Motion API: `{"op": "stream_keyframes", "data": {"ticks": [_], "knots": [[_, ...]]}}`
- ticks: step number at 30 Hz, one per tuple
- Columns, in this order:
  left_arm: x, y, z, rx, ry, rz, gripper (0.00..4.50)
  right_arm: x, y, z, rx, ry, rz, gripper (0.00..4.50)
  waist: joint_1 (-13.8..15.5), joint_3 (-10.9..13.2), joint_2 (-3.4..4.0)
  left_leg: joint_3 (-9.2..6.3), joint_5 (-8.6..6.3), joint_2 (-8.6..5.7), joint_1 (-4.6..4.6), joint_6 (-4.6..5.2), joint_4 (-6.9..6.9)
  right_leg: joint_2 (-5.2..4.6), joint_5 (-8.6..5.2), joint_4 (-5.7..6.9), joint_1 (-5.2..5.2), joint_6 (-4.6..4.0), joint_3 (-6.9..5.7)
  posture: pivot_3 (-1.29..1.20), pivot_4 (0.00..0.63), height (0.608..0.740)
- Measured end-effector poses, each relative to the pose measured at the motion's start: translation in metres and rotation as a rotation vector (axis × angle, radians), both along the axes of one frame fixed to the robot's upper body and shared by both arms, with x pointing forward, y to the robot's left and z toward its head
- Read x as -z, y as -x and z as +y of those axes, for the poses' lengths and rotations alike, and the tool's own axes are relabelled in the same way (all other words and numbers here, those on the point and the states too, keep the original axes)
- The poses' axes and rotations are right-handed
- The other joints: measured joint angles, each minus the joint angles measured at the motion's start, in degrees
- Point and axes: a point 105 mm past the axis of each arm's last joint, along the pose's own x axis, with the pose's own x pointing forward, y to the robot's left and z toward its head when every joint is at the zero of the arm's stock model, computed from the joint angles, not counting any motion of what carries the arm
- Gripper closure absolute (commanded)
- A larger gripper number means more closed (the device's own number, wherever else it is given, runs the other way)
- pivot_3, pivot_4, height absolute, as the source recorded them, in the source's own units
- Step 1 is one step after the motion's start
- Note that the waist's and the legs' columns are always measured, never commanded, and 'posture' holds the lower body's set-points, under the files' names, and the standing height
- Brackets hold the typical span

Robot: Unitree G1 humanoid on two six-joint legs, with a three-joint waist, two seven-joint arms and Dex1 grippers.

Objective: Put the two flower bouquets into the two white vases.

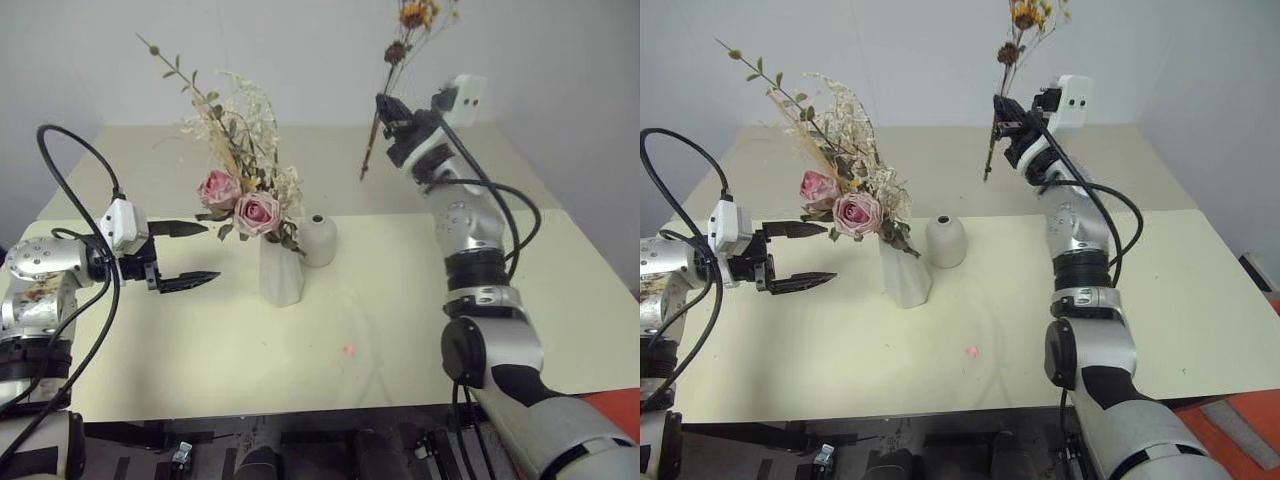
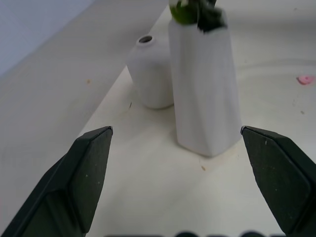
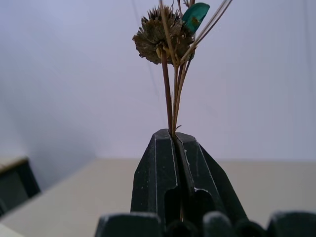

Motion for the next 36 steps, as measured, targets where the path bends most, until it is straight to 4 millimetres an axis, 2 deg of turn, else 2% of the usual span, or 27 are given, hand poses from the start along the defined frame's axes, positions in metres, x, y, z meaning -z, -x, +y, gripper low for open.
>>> {"op": "stream_keyframes", "data": {"ticks": [5,11,17,25,32,36], "knots": [[-0.001,0.002,-0.005,0.001,0.013,0.007,0.00,-0.003,0.003,0.005,-0.051,-0.115,-0.003,4.46,-0.02,0.00,0.01,0.00,0.00,0.02,0.07,0.00,-0.02,0.04,0.00,0.06,0.00,0.00,0.01,0.00,0.150,0.740],[0.004,0.002,-0.002,-0.020,0.017,0.035,0.00,0.021,0.005,0.018,-0.086,-0.141,0.037,4.46,-0.31,0.01,0.03,0.02,0.00,0.02,0.07,-0.01,-0.02,0.04,0.00,0.09,-0.01,0.00,0.03,0.00,0.150,0.740],[0.016,0.008,0.001,-0.044,0.014,0.076,0.00,0.031,0.002,0.024,-0.070,-0.158,0.031,4.46,-0.24,0.01,0.04,0.01,0.01,0.02,0.10,-0.01,-0.02,0.04,0.00,0.08,0.00,0.00,0.03,0.00,0.150,0.740],[0.014,0.022,0.013,-0.113,0.023,0.080,0.00,0.045,-0.001,0.037,-0.072,-0.150,0.055,4.46,-0.61,0.03,0.06,0.00,0.01,0.03,0.11,-0.01,-0.05,0.03,0.00,0.08,-0.01,0.00,0.04,0.00,0.150,0.740],[0.016,0.032,0.017,-0.147,0.030,0.094,0.00,0.051,0.000,0.047,-0.096,-0.138,0.072,4.46,-1.00,0.03,0.07,-0.02,0.00,0.03,0.13,-0.02,-0.05,0.02,0.00,0.07,0.00,0.00,0.03,0.00,0.150,0.740],[0.014,0.034,0.018,-0.157,0.042,0.089,0.00,0.062,0.001,0.054,-0.115,-0.131,0.092,4.46,-1.23,0.04,0.08,-0.03,0.01,0.03,0.13,-0.02,-0.06,0.02,0.00,0.08,0.00,-0.01,0.04,0.00,0.150,0.740]]}}
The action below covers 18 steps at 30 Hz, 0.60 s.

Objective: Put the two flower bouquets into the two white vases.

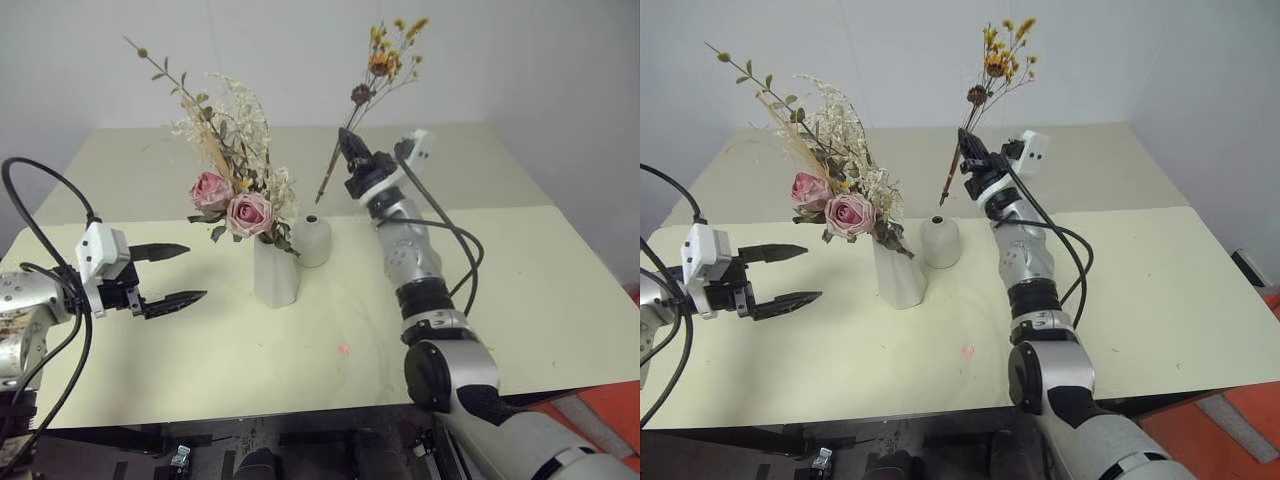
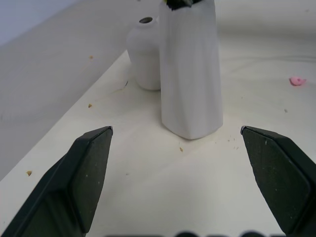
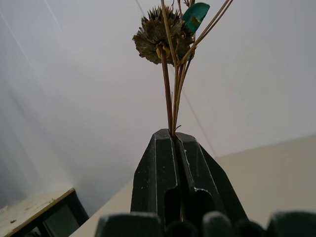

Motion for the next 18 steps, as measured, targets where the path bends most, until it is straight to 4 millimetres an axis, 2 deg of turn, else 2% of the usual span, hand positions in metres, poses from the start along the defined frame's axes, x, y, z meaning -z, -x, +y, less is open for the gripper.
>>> {"op": "stream_keyframes", "data": {"ticks": [18], "knots": [[-0.002,0.000,0.001,-0.016,-0.010,0.008,0.00,0.013,0.003,0.009,-0.029,0.033,0.010,4.46,-0.38,0.00,0.00,0.00,0.00,0.00,0.03,0.00,-0.03,0.01,0.00,0.00,0.00,0.00,0.01,0.00,0.150,0.740]]}}
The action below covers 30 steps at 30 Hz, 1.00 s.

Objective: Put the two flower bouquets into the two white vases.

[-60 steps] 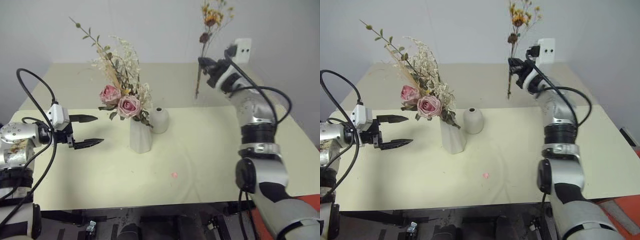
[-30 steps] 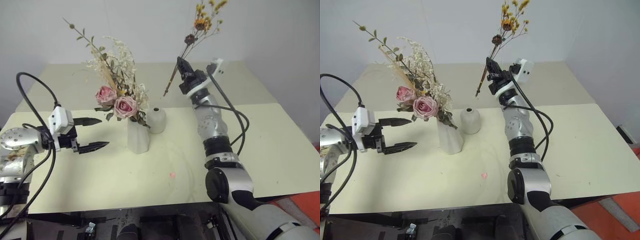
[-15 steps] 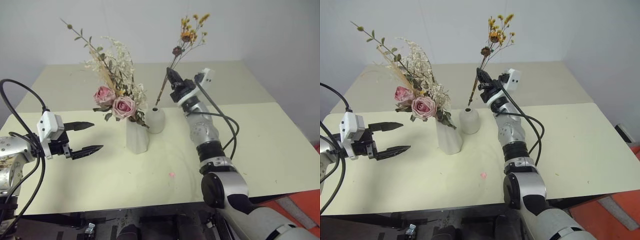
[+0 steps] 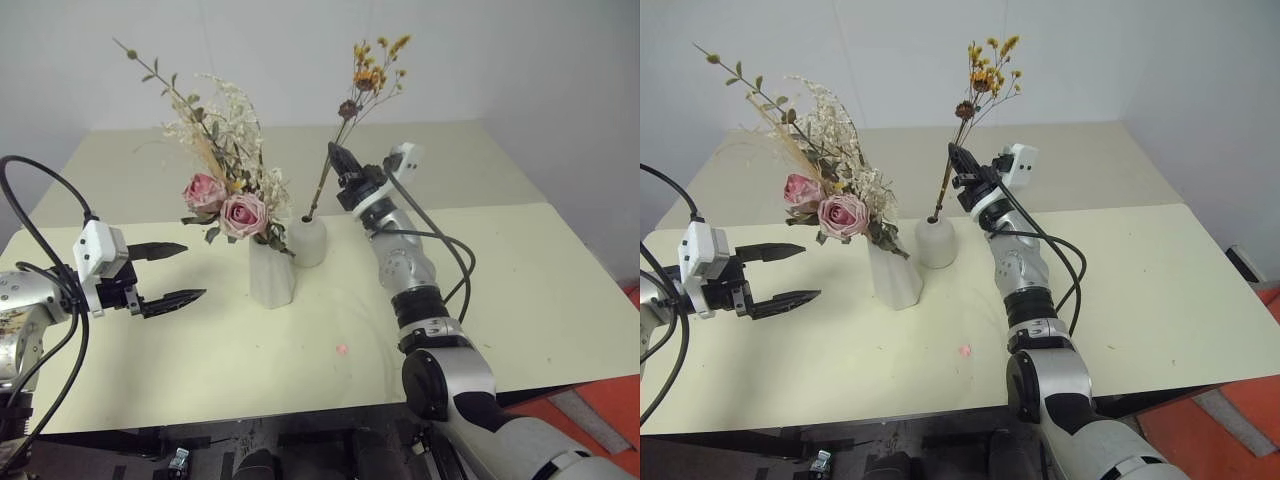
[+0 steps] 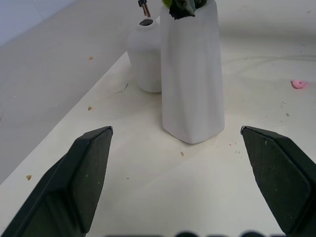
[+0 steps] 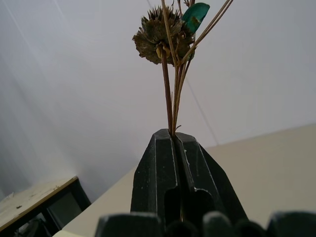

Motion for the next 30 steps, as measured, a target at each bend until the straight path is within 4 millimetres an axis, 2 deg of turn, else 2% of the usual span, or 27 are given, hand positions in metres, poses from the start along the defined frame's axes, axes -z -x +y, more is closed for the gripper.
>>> {"op": "stream_keyframes", "data": {"ticks": [6,15,30], "knots": [[0.004,0.004,0.002,-0.021,0.003,0.015,0.00,0.008,-0.002,0.002,0.003,0.007,0.015,4.46,0.01,0.00,0.01,-0.01,0.00,0.00,0.00,0.00,-0.02,0.00,0.00,-0.01,-0.01,0.00,0.01,0.00,0.150,0.740],[0.005,0.010,0.004,-0.036,0.020,0.023,0.00,0.009,-0.001,0.002,0.007,0.020,-0.004,4.46,-0.02,0.01,0.01,-0.01,0.00,0.01,0.02,-0.01,-0.03,0.00,0.00,-0.01,0.00,0.00,0.01,0.00,0.150,0.740],[0.003,0.009,0.005,-0.053,0.028,0.014,0.00,0.006,0.009,0.016,-0.045,0.065,-0.071,4.46,0.01,0.01,0.01,-0.02,0.00,0.01,0.03,-0.01,-0.04,0.00,0.00,-0.01,0.00,-0.01,0.01,0.00,0.150,0.740]]}}
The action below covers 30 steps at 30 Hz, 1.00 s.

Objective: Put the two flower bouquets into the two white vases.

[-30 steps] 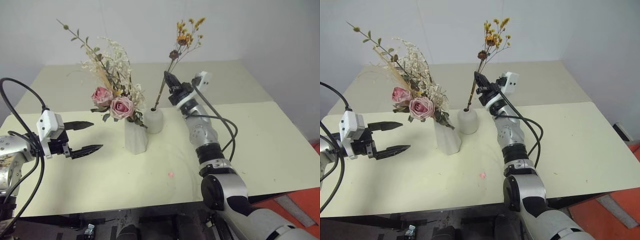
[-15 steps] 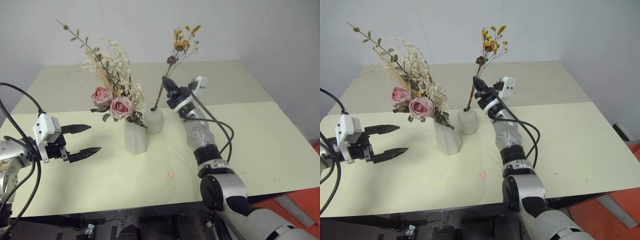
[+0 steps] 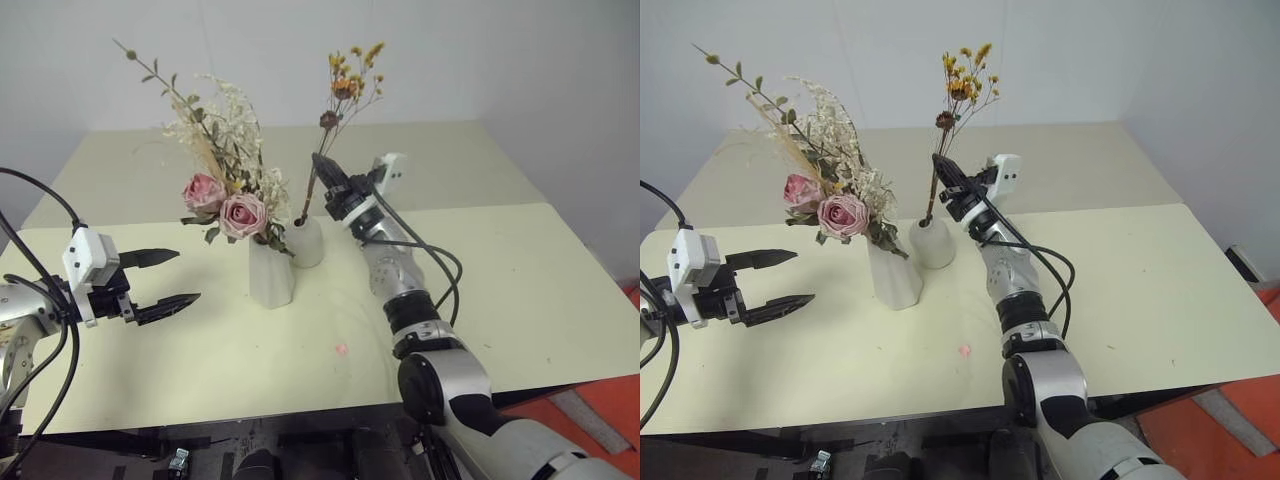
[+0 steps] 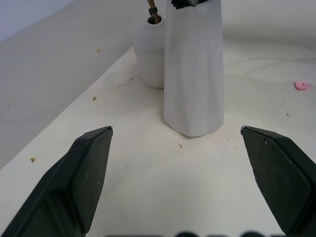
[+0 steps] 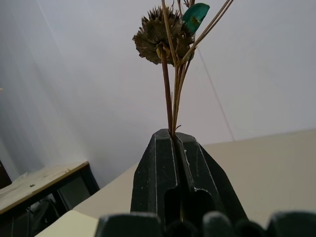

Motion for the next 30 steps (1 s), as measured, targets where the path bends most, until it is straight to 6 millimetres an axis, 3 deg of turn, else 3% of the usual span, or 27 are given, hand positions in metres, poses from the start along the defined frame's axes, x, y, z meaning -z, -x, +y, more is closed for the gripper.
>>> {"op": "stream_keyframes", "data": {"ticks": [30], "knots": [[0.0006,-0.0005,0.0009,-0.010,0.001,0.000,0.00,0.0047,0.0031,0.0072,0.010,0.058,-0.038,4.46,-0.02,0.00,0.01,-0.01,0.00,0.00,0.00,0.00,-0.02,0.00,0.00,-0.02,0.00,0.00,0.00,0.00,0.150,0.740]]}}
